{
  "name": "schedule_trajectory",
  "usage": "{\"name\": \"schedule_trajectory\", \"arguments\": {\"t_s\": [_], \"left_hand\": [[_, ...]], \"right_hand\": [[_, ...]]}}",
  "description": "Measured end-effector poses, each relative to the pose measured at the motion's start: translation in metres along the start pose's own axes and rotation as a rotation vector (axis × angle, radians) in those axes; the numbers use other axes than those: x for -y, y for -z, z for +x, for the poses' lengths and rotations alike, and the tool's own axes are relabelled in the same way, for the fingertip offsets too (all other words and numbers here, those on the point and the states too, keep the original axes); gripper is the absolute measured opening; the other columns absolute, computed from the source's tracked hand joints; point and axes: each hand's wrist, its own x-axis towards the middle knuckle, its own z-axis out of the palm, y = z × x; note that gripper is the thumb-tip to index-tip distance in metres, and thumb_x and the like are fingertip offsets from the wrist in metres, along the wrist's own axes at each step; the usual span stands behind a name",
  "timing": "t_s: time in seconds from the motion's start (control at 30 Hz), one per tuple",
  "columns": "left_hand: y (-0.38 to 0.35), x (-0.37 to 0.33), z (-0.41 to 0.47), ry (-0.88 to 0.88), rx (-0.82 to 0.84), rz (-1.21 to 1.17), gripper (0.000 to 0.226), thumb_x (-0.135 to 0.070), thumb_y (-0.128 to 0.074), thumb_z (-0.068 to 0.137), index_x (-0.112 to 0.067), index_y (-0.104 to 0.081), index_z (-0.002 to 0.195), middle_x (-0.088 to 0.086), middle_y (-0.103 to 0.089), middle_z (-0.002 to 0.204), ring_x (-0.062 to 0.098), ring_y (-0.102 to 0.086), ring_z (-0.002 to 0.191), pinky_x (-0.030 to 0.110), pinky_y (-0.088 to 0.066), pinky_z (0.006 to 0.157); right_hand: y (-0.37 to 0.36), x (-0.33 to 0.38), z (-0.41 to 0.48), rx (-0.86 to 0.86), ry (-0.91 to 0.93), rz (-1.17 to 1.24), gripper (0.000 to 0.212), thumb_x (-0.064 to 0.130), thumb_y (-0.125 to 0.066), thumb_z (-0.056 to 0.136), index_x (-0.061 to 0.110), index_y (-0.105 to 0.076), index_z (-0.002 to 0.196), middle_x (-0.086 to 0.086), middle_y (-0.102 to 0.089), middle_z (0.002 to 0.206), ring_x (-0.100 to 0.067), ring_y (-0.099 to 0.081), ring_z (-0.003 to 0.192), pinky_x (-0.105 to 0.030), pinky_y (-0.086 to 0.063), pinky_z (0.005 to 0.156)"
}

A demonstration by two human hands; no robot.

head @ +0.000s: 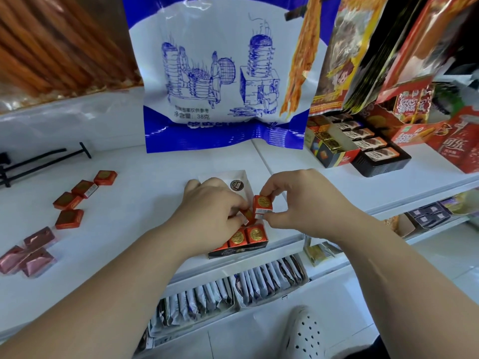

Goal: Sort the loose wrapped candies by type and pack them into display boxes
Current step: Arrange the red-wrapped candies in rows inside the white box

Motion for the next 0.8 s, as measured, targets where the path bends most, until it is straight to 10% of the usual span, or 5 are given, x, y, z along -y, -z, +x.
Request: {"name": "schedule_trajectory", "arguments": {"t_s": [0.53,0.8], "left_hand": [[0.013,-0.001,0.002,0.12,-0.077,-0.296,0.024,-0.034,-0.078,0.077,-0.04,-0.066,0.096,-0.026,-0.059,0.093,0.006,-0.052,0.103,0.044,-0.043,0.097],[0.011,0.018,-0.012,0.075,-0.103,-0.187,0.037,-0.074,-0.057,0.06,-0.046,-0.073,0.076,-0.012,-0.06,0.083,0.008,-0.053,0.091,0.042,-0.042,0.09]], "right_hand": [[-0.005,-0.005,-0.004,0.014,0.006,0.01,0.025,0.04,-0.08,0.071,0.035,-0.072,0.095,0.022,-0.069,0.09,0.016,-0.056,0.077,-0.009,-0.04,0.063],[-0.015,0.011,0.007,0.019,0.039,-0.077,0.039,0.049,-0.081,0.07,0.037,-0.069,0.105,0.019,-0.07,0.099,-0.004,-0.063,0.093,-0.025,-0.052,0.078]]}}
